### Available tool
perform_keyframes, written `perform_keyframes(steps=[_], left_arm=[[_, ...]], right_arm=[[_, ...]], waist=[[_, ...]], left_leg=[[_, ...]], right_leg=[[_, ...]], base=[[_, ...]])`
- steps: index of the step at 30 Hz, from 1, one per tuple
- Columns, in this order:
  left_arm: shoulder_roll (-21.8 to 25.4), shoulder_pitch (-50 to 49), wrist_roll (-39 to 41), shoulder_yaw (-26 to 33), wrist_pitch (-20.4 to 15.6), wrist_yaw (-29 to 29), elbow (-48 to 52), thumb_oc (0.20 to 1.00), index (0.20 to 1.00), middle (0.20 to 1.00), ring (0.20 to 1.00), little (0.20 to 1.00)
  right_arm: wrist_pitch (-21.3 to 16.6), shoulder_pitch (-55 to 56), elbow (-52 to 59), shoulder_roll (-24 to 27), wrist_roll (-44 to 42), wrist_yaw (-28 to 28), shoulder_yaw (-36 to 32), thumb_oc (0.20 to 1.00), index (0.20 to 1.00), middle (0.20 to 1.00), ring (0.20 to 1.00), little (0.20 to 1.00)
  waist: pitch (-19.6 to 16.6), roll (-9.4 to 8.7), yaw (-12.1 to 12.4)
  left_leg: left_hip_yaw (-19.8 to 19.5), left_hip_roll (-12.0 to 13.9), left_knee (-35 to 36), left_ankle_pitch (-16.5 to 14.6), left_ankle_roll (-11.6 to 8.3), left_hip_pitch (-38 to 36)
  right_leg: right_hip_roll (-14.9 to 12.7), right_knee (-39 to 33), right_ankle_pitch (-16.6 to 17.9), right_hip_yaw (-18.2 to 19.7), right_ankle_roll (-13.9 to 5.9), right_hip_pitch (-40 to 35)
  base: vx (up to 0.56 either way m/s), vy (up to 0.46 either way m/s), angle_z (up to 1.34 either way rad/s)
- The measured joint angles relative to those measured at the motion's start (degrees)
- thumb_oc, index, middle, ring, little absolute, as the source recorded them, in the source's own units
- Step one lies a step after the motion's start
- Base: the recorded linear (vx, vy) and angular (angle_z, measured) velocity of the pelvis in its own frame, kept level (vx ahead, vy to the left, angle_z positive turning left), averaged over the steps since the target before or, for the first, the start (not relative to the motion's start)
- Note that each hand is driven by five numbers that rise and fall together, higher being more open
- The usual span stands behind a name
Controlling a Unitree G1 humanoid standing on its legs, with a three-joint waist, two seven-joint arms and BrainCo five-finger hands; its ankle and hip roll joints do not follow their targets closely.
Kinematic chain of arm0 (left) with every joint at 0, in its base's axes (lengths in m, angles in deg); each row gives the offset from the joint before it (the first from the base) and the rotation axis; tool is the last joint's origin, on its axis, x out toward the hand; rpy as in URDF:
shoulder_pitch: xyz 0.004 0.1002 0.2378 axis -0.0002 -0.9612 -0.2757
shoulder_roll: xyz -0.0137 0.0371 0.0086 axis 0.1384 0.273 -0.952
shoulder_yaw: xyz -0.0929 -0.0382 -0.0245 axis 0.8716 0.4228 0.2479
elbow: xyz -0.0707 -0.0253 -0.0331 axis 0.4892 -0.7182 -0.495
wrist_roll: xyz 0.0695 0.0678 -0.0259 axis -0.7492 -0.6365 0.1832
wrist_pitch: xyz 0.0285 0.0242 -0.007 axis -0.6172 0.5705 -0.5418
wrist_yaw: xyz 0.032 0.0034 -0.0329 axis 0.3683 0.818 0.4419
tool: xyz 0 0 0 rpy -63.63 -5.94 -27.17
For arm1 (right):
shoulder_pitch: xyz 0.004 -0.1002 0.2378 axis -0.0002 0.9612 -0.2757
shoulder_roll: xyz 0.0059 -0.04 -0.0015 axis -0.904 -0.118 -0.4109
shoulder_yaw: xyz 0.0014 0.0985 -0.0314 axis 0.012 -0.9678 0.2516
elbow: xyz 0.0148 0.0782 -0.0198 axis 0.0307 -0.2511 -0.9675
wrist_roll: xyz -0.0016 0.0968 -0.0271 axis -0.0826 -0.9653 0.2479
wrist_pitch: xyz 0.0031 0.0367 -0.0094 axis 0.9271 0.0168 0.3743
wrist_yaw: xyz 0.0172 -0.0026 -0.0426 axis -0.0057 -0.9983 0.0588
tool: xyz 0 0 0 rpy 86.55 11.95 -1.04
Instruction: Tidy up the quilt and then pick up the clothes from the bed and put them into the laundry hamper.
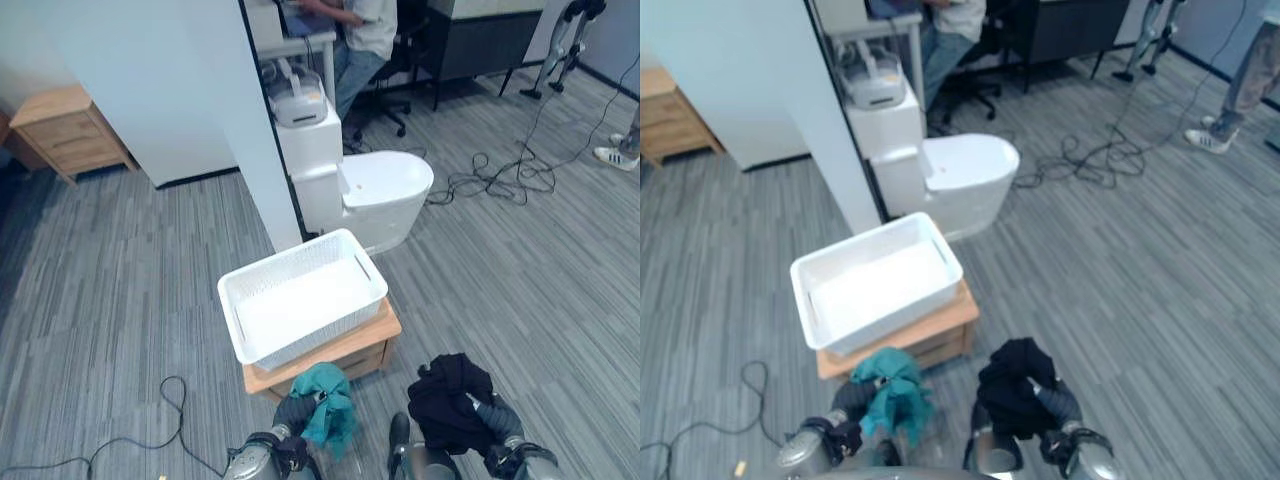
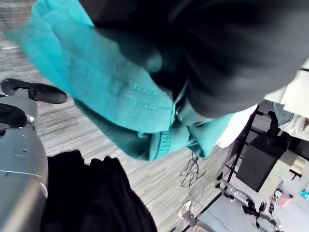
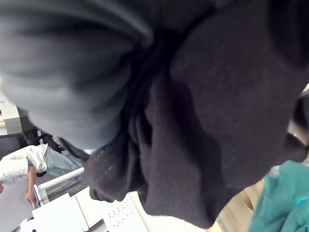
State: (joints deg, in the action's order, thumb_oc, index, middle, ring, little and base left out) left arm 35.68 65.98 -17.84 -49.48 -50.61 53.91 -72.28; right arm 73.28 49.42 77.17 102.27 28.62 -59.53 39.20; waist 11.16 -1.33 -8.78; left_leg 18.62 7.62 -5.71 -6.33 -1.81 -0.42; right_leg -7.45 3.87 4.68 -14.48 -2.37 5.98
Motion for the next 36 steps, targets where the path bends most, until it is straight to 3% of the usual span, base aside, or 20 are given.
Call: perform_keyframes(steps=[3,6,9,13,17,19,23,25,30,33,36], left_arm=[[-0.34,-2.95,-0.63,3.71,-0.93,3.11,1.58,0.2,0.2,0.2,0.2,0.2],[1.09,-4.44,-4.7,9.57,-3.27,8.5,3.52,0.2,0.2,0.2,0.2,0.2],[2.88,-3.83,-8.89,15.46,-6.17,12.77,6.08,0.2,0.2,0.2,0.2,0.2],[4.9,-1.34,-13.11,21.37,-8.32,15.48,11.54,0.2,0.2,0.2,0.2,0.2],[7.93,5.33,-17.35,25.88,-8.54,17.49,17.62,0.2,0.2,0.2,0.2,0.2],[11.83,11.51,-18.69,26.75,-8.41,19.3,20.31,0.2,0.2,0.2,0.2,0.2],[17.08,26.09,-21.98,24.79,-4.65,23.87,21.66,0.2,0.2,0.2,0.2,0.2],[19.0,32.75,-22.54,23.03,-2.15,25.25,21.86,0.2,0.2,0.2,0.2,0.2],[19.59,41.39,-22.35,19.15,4.43,27.56,20.74,0.2,0.2,0.2,0.2,0.2],[19.44,45.67,-22.19,15.37,8.16,28.38,16.46,0.2,0.2,0.2,0.2,0.2],[18.66,45.62,-22.04,14.17,9.78,29.72,13.93,0.2,0.2,0.2,0.2,0.2]], right_arm=[[0.06,1.17,-0.13,0.13,0.02,0.12,-0.83,0.2,0.2,0.2,0.2,0.2],[0.76,1.88,-0.17,-1.13,0.08,0.87,-2.58,0.2,0.2,0.2,0.2,0.2],[2.21,1.86,-0.13,-1.04,0.61,1.62,-2.86,0.2,0.2,0.2,0.2,0.2],[4.5,2.57,-0.12,-1.04,1.24,3.57,-3.75,0.2,0.2,0.2,0.2,0.2],[6.76,3.92,-0.18,-0.99,3.02,5.59,-4.21,0.2,0.2,0.2,0.2,0.2],[7.6,4.27,-0.28,-1.01,3.45,6.37,-3.85,0.2,0.2,0.2,0.2,0.2],[7.63,3.89,-0.51,-0.89,3.55,6.37,-2.52,0.2,0.2,0.2,0.2,0.2],[7.68,3.03,-0.53,-0.85,5.06,6.4,-1.71,0.2,0.2,0.2,0.2,0.2],[8.58,1.51,-0.67,-0.09,5.76,7.64,-1.7,0.2,0.2,0.2,0.2,0.2],[9.58,-0.25,-0.68,1.18,7.83,7.69,-1.72,0.2,0.2,0.2,0.2,0.2],[9.82,-0.68,-0.68,1.98,7.85,7.7,-2.22,0.2,0.2,0.2,0.2,0.2]], waist=[[-0.35,-0.32,1.62],[-1.09,-0.82,1.98],[-1.65,0.51,2.84],[-2.19,2.27,2.71],[-2.49,2.59,2.24],[-2.57,2.73,0.82],[-2.59,2.91,-0.81],[-2.55,3.45,-2.85],[-1.85,5.3,-6.54],[-0.96,7.35,-8.65],[-0.19,8.53,-9.4]], left_leg=[[-0.14,-2.0,3.85,2.74,-0.47,-0.78],[-0.59,-3.28,7.29,5.16,-0.45,-1.37],[-0.62,-3.13,9.48,6.73,-0.39,-1.84],[-0.68,-3.07,10.66,7.99,-0.34,-3.13],[-0.37,-2.98,10.66,8.44,-0.4,-3.78],[-0.09,-2.84,10.65,9.71,-0.42,-3.81],[1.25,-2.96,10.34,10.42,-0.42,-3.69],[1.72,-3.06,10.33,10.43,-0.45,-3.71],[4.01,-3.07,10.34,10.25,-0.7,-4.81],[4.6,-2.98,10.35,9.67,-1.16,-4.91],[5.94,-2.84,10.65,9.17,-1.7,-4.92]], right_leg=[[-0.57,-1.21,1.25,3.44,-1.92,0.28],[-1.13,-1.31,1.29,4.51,-2.03,0.38],[-0.48,-4.33,1.7,4.06,-2.57,-0.83],[-0.06,-6.2,2.12,4.01,-3.13,-2.53],[0.05,-7.42,2.69,3.99,-3.61,-3.68],[0.15,-8.12,3.39,4.01,-3.7,-4.11],[0.14,-8.36,4.73,4.78,-4.03,-3.93],[0.22,-8.37,4.76,5.42,-4.0,-3.45],[0.5,-8.38,4.81,7.51,-3.95,-3.18],[0.74,-8.38,4.87,8.52,-3.92,-2.74],[0.95,-8.35,4.87,9.44,-3.69,-1.96]], base=[[0.06,0.049,0.08],[0.09,0.133,0.41],[0.06,0.101,0.24],[0.08,0.076,-0.02],[0.05,0.013,-0.03],[0.02,0.001,0.04],[0.01,0.017,-0.09],[0.02,0.033,-0.16],[0.05,0.019,-0.25],[0.02,0.027,-0.18],[0.01,0.034,-0.24]])
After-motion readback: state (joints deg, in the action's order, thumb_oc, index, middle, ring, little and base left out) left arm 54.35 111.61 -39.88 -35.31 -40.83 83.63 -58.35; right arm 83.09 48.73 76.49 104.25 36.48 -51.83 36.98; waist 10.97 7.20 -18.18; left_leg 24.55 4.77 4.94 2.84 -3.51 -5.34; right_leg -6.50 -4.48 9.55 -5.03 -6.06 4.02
